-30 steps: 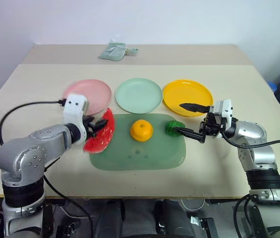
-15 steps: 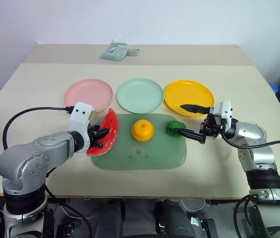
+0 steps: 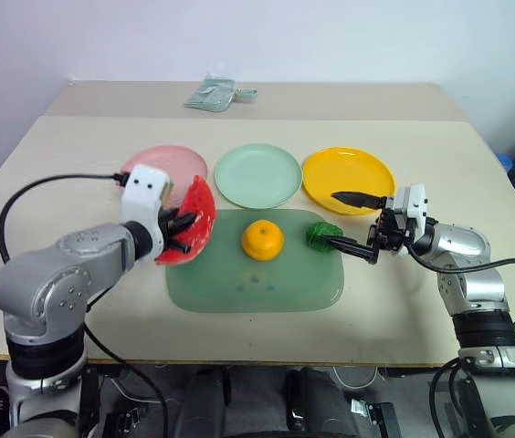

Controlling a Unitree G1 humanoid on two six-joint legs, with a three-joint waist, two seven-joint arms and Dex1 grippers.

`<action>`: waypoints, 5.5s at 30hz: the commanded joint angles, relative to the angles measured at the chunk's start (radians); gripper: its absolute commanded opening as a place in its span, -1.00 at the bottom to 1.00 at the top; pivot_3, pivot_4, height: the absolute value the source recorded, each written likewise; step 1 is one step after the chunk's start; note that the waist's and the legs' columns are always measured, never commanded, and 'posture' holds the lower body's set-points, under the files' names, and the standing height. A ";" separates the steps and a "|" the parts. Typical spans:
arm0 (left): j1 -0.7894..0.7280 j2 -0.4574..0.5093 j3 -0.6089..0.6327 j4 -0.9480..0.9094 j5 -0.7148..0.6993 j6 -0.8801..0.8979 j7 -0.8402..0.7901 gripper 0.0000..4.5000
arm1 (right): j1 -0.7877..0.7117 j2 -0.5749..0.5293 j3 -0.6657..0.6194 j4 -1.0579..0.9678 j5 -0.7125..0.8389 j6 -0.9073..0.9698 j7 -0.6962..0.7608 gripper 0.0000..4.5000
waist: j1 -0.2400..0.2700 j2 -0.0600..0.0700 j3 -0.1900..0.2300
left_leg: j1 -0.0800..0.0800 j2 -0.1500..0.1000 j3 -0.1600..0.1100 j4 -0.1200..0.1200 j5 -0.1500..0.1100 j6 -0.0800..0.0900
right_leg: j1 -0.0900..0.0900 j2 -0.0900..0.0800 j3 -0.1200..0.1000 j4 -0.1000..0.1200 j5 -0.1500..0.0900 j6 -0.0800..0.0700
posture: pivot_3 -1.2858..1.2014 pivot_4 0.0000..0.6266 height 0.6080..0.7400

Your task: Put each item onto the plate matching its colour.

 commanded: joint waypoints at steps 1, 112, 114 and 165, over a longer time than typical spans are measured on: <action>-0.065 0.018 0.018 0.077 0.065 -0.099 -0.001 -0.79 | -0.034 0.020 -0.023 -0.030 0.035 0.001 -0.018 1.00 | -0.001 0.000 0.000 | 0.000 0.000 0.000 0.000 0.000 0.000 | 0.000 0.000 0.000 0.000 0.000 0.000 | 0.03 -0.52 1.00; 0.394 0.174 0.013 0.333 0.031 -1.195 -1.053 0.97 | -0.253 0.093 0.384 -0.295 -0.220 0.719 -0.288 1.00 | -0.004 0.001 0.001 | -0.002 0.001 0.001 -0.001 0.000 0.000 | -0.003 0.000 0.000 0.000 0.000 -0.001 | 0.03 -0.52 1.00; 0.394 0.173 0.012 0.332 0.031 -1.195 -1.052 0.97 | -0.251 0.090 0.396 -0.288 -0.228 0.719 -0.285 1.00 | -0.003 0.001 0.001 | -0.002 0.001 0.001 -0.001 0.000 0.000 | -0.003 0.000 0.000 0.000 0.000 -0.001 | 0.03 -0.52 1.00; 0.298 0.119 -0.055 0.307 -0.046 -1.038 -0.943 1.00 | -0.398 0.031 0.046 0.155 -0.117 0.364 -0.271 0.98 | -0.022 0.003 0.002 | -0.005 0.001 0.001 -0.002 -0.001 0.001 | -0.006 0.000 0.000 0.000 0.000 0.000 | 0.03 -0.52 1.00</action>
